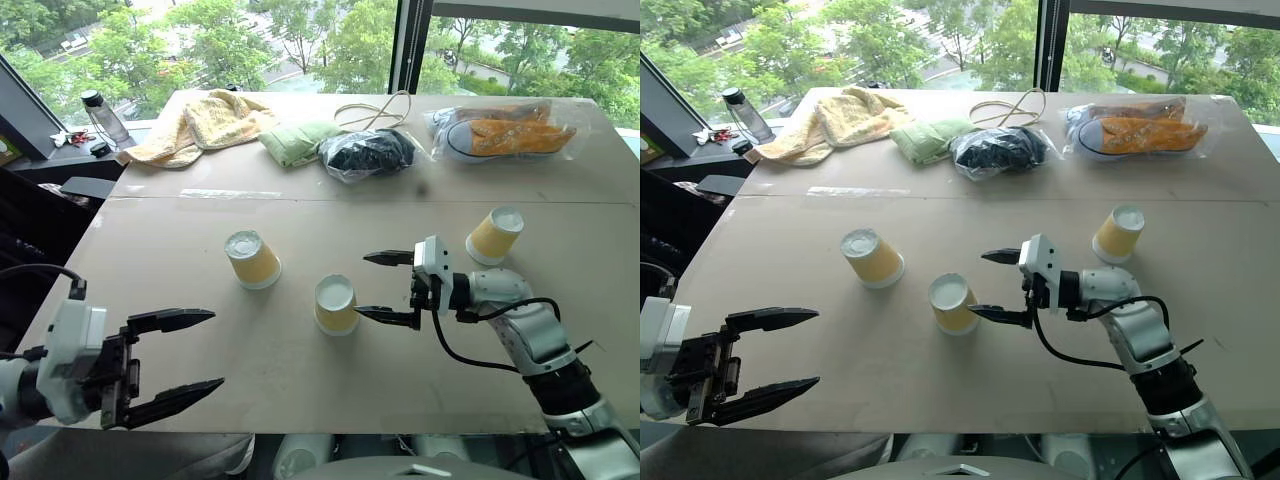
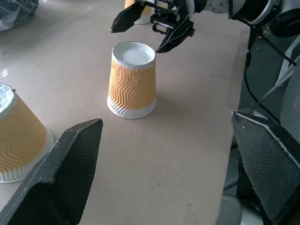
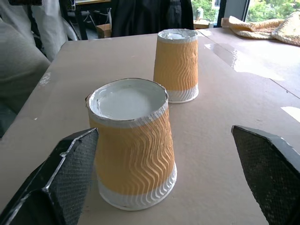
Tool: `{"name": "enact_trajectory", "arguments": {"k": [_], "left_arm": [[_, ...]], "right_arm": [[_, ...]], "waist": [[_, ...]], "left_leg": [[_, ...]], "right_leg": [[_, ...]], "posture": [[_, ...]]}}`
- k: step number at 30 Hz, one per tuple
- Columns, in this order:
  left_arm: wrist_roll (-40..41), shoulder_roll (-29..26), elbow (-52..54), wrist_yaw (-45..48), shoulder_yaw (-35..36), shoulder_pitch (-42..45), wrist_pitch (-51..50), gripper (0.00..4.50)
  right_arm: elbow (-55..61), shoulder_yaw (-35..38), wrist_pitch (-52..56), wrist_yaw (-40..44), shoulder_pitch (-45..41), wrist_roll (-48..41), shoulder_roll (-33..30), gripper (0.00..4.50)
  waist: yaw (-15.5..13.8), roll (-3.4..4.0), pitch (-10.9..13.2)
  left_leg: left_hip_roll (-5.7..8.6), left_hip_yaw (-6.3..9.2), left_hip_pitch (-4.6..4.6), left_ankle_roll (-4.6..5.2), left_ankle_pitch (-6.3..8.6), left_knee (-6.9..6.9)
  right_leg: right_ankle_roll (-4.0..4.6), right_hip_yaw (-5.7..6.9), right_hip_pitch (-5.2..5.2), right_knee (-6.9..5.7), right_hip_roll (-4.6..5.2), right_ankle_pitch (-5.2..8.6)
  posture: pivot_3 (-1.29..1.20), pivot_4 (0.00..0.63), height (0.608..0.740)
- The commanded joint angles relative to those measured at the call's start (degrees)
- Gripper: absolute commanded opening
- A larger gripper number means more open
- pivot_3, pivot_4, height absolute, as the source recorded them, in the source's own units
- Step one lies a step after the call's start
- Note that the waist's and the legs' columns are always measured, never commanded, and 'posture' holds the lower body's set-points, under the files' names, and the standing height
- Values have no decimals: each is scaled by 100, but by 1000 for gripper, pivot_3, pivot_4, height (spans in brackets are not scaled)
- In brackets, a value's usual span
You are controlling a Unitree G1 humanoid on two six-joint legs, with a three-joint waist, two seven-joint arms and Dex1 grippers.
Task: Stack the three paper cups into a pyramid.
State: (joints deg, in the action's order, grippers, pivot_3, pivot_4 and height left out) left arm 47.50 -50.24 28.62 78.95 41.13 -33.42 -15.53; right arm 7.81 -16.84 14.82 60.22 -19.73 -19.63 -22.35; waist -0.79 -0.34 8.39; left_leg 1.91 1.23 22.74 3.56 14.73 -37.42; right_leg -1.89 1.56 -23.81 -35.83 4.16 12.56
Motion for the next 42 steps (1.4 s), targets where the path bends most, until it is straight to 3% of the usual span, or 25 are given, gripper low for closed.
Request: {"name": "enact_trajectory", "arguments": {"k": [1,13,16,19,20,27,34,42], "left_arm": [[137,190,306,-50,242,-163,-79,4500],[62,496,551,-205,254,-305,-162,4500],[58,476,540,-208,252,-290,-171,4500],[66,426,508,-211,189,-201,-194,4500],[74,413,509,-214,161,-165,-205,4500],[151,347,649,-534,-452,538,-392,4500],[201,279,734,-1378,-1899,2336,-877,4500],[120,219,403,-1375,-2374,3105,-1040,4500]], "right_arm": [[-115,-240,-9,225,-330,28,141,4485],[-659,-739,-93,290,-794,302,726,4485],[-637,-712,-72,273,-771,315,725,3793],[-567,-630,5,231,-748,273,686,2387],[-527,-585,51,202,-735,241,675,2246],[-43,240,524,-210,-513,-90,211,2246],[-103,1555,726,-1102,6,-96,-380,2246],[-237,1766,408,-1387,323,87,-504,2246]], "waist": [[22,1,0],[52,1,0],[59,1,1],[71,1,1],[76,1,1],[74,3,2],[-11,12,3],[116,13,5]], "left_leg": [[-1,0,-2,0,0,0],[-3,3,-4,-6,-2,0],[-3,3,-5,-6,-2,0],[-2,4,-5,-7,-2,0],[-2,4,-5,-7,-2,0],[0,4,-5,-8,-3,0],[0,2,-4,-8,-3,1],[-5,-3,-8,-8,-5,4]], "right_leg": [[2,-1,0,-1,-1,-1],[5,2,-3,-3,-6,-3],[5,2,-3,-3,-6,-3],[5,2,-3,-3,-7,-3],[5,3,-3,-3,-7,-3],[5,2,-2,-3,-5,-4],[5,-3,1,-5,-6,-5],[-17,-5,0,-10,-18,-18]], "posture": [[0,150,740],[0,150,740],[0,150,740],[0,150,740],[0,150,740],[0,150,740],[0,150,740],[0,150,740]]}}
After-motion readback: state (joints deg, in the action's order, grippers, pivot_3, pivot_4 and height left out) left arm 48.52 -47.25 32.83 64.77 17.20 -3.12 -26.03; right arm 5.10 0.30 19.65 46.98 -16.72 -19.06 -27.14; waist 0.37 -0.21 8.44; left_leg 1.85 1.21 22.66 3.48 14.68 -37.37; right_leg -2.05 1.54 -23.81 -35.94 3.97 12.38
